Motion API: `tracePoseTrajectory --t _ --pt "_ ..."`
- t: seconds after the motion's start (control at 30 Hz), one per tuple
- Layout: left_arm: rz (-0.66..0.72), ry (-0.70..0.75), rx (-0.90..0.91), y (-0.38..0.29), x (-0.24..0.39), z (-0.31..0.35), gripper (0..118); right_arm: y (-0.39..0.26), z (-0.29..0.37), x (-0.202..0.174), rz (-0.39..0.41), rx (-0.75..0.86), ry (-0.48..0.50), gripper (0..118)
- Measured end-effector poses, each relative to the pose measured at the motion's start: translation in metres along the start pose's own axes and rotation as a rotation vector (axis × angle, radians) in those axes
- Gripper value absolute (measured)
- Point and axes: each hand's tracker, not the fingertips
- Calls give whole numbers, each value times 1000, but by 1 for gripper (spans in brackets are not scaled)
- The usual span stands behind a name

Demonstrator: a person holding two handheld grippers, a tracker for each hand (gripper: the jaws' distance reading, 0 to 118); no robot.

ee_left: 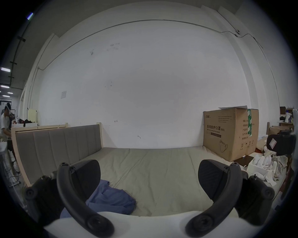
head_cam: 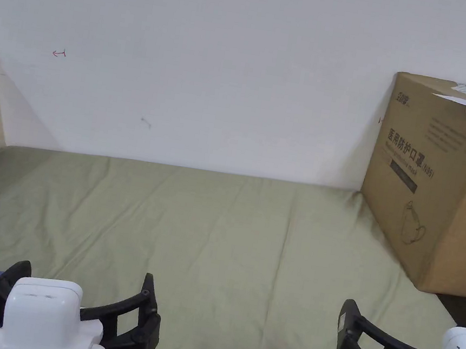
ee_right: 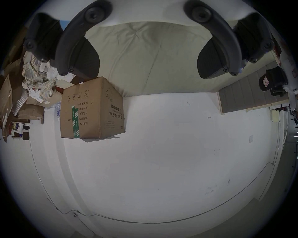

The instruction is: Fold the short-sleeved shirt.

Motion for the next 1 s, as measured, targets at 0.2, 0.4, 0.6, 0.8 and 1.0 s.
tracePoseTrajectory --t 0.2,0.4,0.6,0.8,1.0 --pt "11 -14 -25 0 -1 -1 118 -3 1 -4 102 -3 -13 118" --pt "-86 -5 -84 2 4 -4 0 7 6 0 59 19 15 5" --pt "-13 -23 -107 -1 4 -7 0 5 4 12 36 -27 -23 6" --pt "-9 19 -107 -2 -21 0 0 4 -7 8 15 -68 -12 6" --pt "-68 263 -112 1 -108 39 0 -4 -33 -69 -4 -107 217 6"
